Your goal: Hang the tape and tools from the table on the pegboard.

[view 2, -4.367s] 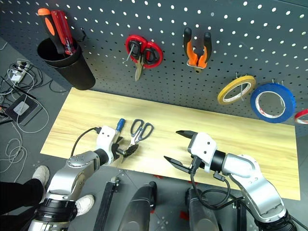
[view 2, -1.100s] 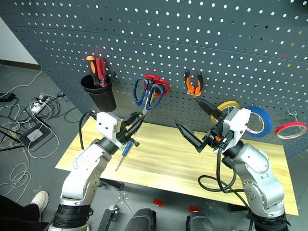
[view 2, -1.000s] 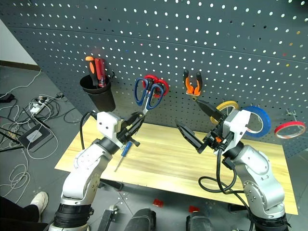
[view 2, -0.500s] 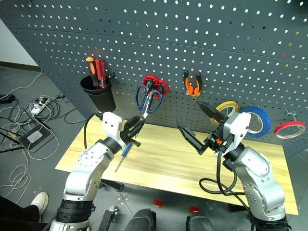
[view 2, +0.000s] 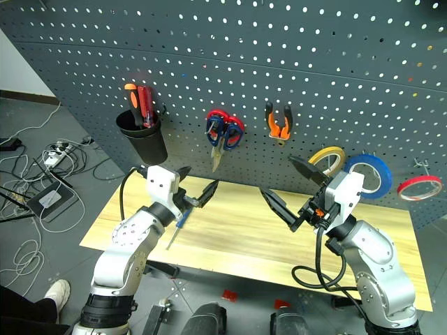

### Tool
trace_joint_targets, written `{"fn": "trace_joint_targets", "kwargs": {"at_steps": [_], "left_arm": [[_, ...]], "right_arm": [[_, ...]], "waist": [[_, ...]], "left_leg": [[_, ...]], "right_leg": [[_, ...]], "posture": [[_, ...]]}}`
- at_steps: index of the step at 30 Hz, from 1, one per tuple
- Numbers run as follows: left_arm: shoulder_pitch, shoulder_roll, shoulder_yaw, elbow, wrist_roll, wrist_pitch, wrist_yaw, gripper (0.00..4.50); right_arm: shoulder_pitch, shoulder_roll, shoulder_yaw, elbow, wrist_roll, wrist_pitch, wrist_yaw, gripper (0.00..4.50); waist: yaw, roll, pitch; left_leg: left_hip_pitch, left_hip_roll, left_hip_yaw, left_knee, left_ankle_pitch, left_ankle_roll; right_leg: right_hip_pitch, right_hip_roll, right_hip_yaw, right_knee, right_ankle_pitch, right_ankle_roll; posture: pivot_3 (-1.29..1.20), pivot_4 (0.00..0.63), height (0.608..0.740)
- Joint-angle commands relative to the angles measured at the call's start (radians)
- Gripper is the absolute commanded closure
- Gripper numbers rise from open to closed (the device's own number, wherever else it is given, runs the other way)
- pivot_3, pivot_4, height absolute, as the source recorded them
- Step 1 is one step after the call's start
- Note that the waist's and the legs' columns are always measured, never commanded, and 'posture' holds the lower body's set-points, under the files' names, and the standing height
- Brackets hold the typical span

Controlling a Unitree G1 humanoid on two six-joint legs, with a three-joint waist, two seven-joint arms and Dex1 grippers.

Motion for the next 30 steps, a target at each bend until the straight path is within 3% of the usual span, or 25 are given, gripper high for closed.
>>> {"fn": "trace_joint_targets", "kwargs": {"at_steps": [1, 7, 10, 16, 23, 30], "left_arm": [[0.031, -0.001, 0.035, -0.059, -0.011, 0.03, 0.031, 0.02], [0.087, 0.025, 0.093, -0.093, -0.029, 0.146, 0.065, 0.02], [0.093, 0.073, 0.11, -0.085, -0.007, 0.213, 0.075, 0.02], [0.068, 0.102, 0.159, -0.039, -0.038, 0.325, 0.086, 0.02], [-0.093, 0.158, 0.16, 0.1, -0.069, 0.484, 0.046, 0.02], [-0.244, 0.209, 0.107, 0.268, -0.047, 0.497, -0.025, 0.02]], "right_arm": [[0.013, -0.027, 0.0, -0.051, -0.003, -0.008, 0.022, 0.0], [0.021, -0.088, 0.075, -0.04, -0.064, 0.022, 0.047, 0.0], [0.005, -0.129, 0.131, -0.035, -0.108, 0.065, 0.059, 0.0], [-0.082, -0.11, 0.194, -0.037, -0.134, 0.167, 0.009, 0.0], [-0.182, -0.098, 0.213, -0.054, -0.11, 0.29, -0.015, 0.0], [-0.243, -0.072, 0.221, -0.054, -0.105, 0.367, -0.042, 0.0]], "waist": [[0.0, 0.0, 0.001], [0.004, 0.004, 0.012], [0.005, 0.003, 0.033], [0.006, 0.001, 0.086], [0.006, -0.002, 0.149], [0.006, -0.005, 0.203]], "left_leg": [[0.001, 0.0, 0.0, 0.0, 0.0, 0.0], [0.007, 0.002, -0.003, -0.002, 0.0, 0.001], [0.011, 0.002, -0.001, -0.003, -0.001, 0.001], [0.011, 0.001, -0.001, -0.001, -0.001, 0.002], [0.01, 0.001, -0.001, 0.001, -0.001, 0.001], [0.005, 0.0, 0.0, 0.002, -0.001, 0.002]], "right_leg": [[0.001, 0.0, 0.0, 0.0, 0.0, 0.0], [0.012, 0.001, 0.005, -0.015, 0.0, 0.0], [0.015, 0.002, 0.019, -0.015, 0.0, -0.001], [0.014, 0.003, 0.023, -0.015, -0.001, -0.002], [0.013, 0.003, 0.023, -0.013, -0.001, -0.002], [0.008, 0.003, 0.022, -0.007, -0.001, -0.002]], "posture": [[-0.01, 0.19, 0.74], [0.02, 0.246, 0.74], [0.04, 0.278, 0.74], [0.04, 0.342, 0.74], [0.03, 0.416, 0.74], [0.01, 0.465, 0.74]]}}
